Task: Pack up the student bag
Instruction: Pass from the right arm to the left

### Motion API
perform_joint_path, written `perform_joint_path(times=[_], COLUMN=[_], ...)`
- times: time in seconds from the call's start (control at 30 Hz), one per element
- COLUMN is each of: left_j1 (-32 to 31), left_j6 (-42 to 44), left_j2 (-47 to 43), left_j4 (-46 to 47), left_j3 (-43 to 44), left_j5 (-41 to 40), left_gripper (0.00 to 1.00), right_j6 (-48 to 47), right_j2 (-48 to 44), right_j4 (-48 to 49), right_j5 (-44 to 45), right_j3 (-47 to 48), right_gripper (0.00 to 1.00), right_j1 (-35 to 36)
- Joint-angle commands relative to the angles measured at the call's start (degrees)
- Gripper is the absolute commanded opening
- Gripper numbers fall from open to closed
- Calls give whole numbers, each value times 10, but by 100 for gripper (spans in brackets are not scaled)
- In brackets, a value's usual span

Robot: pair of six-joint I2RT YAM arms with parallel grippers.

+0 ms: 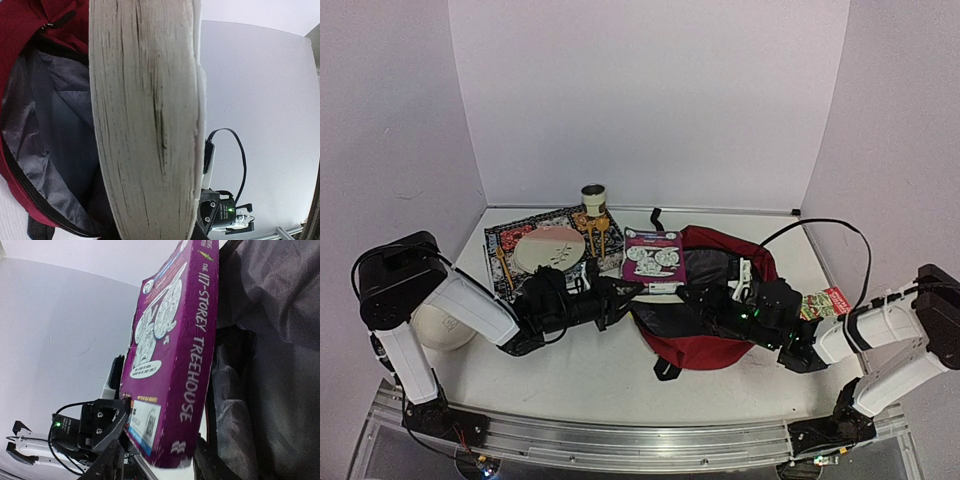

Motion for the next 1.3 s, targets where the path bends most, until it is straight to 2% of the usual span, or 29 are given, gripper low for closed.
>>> perform_joint_path(times=[0.0,0.1,0.17,0.23,0.33,0.47,0.6,0.73,1.03,1.27], left_j1=[26,47,58,69,82,85,86,88,90,90], left_j6=[51,60,63,68,73,74,73,86,115,126], left_j2=[-43,-51,-61,-70,-73,-76,-94,-124,-182,-217], left_j4=[38,37,37,36,33,26,12,-21,-92,-133], left_j3=[-9,-19,-33,-44,-46,-48,-58,-62,-77,-89], left_j5=[27,63,88,118,172,225,246,256,281,304], left_gripper=[0,0,0,0,0,0,0,0,0,0], right_j6=[-103,-205,-287,-357,-428,-499,-560,-605,-649,-706], right_j2=[-73,-121,-146,-158,-158,-144,-130,-92,16,80], right_j4=[109,-103,-268,-389,-511,-611,-654,-670,-684,-688], right_j5=[-54,-57,-24,16,64,90,93,47,-24,-107], right_j3=[20,80,136,182,234,282,304,324,370,406], right_gripper=[57,67,72,75,81,85,87,87,87,86], right_j1=[-2,-7,-7,-8,-16,-39,-88,-150,-252,-297])
